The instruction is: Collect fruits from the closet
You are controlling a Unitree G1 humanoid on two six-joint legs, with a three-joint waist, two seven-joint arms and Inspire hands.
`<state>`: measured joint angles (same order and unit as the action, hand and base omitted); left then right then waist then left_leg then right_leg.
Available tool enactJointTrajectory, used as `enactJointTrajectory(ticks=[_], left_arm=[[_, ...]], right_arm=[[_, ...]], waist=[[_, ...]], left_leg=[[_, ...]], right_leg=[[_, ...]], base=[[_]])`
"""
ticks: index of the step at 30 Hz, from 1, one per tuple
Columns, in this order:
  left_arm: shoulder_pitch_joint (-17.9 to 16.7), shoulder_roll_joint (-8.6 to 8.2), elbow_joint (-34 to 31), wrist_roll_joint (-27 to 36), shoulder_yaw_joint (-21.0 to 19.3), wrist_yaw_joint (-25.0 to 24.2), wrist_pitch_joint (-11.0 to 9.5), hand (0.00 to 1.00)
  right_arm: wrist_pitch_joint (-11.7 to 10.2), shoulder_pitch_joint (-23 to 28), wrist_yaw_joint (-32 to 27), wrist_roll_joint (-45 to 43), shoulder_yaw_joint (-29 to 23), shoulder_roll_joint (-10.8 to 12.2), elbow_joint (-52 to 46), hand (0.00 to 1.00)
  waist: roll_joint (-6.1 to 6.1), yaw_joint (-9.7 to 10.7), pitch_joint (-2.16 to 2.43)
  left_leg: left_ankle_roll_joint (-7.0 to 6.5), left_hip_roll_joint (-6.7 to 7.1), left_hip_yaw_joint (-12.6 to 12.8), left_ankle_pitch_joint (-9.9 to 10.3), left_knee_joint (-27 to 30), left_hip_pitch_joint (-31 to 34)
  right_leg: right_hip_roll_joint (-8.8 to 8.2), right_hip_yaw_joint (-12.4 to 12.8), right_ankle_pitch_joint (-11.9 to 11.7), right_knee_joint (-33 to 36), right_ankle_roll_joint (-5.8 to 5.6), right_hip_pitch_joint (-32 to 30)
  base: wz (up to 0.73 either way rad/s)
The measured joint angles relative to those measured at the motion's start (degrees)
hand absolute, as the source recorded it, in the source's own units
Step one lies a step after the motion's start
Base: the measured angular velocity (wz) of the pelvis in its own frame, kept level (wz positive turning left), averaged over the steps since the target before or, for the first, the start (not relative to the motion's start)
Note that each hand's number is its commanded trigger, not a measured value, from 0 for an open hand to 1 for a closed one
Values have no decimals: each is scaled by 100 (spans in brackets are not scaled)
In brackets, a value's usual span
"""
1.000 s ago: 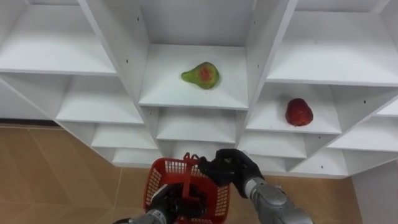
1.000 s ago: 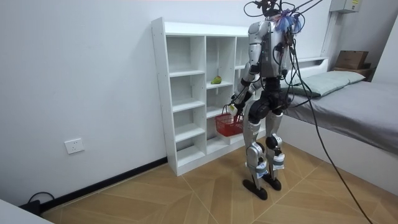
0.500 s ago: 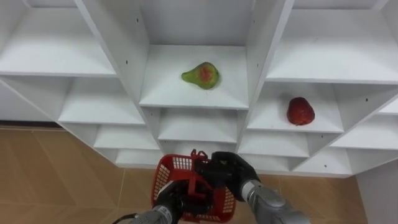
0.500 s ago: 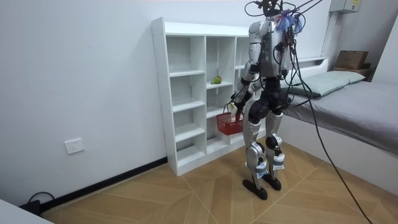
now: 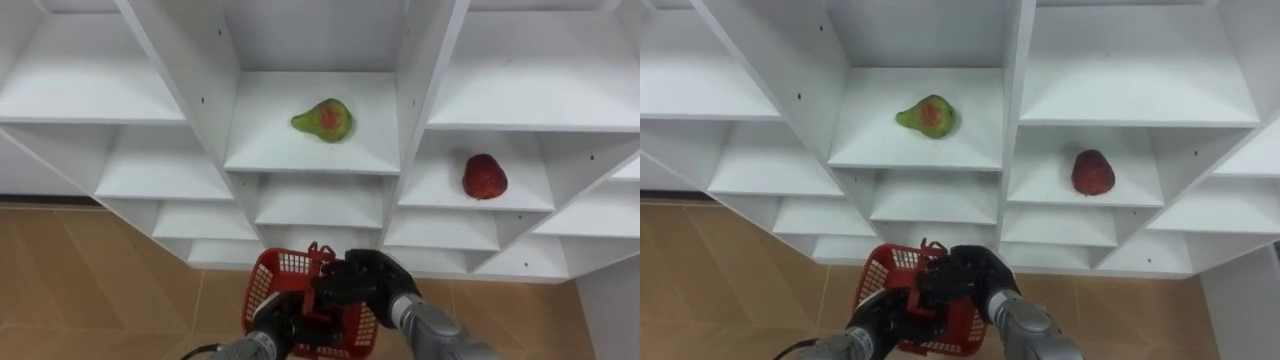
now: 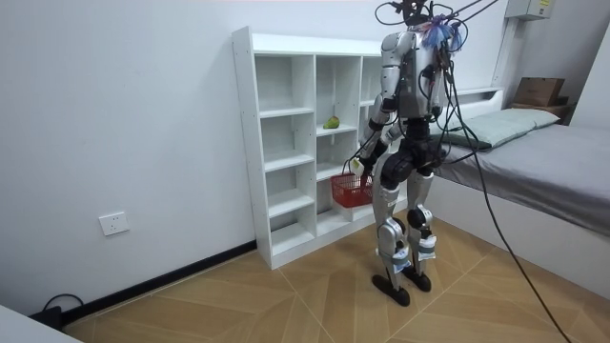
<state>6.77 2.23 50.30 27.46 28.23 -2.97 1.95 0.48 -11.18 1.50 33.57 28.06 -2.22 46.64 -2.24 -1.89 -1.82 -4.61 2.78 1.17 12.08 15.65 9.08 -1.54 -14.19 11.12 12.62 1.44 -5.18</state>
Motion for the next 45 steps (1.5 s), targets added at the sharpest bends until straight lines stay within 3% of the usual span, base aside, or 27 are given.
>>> enactJointTrajectory(ticks=[24,38,45], left_arm=[[1,-2,47,1,2,0,0,100],[-2,15,141,231,4,5,4,100],[-2,70,141,231,-2,5,-82,100]], right_arm=[[0,1,-8,-5,-4,-9,0,0],[0,1,-11,-5,-5,-15,81,0],[-47,3,-11,-10,-4,-15,86,0]], waist=[[10,2,7],[81,2,49],[83,-3,48]], left_leg=[[0,-2,18,0,0,-34],[-1,-5,48,0,-3,-47],[-1,-12,116,0,-8,-59]], right_leg=[[-1,1,-1,7,1,22],[-3,13,-1,13,1,30],[-4,15,-3,14,4,32]], base=[[0],[0],[-1]])
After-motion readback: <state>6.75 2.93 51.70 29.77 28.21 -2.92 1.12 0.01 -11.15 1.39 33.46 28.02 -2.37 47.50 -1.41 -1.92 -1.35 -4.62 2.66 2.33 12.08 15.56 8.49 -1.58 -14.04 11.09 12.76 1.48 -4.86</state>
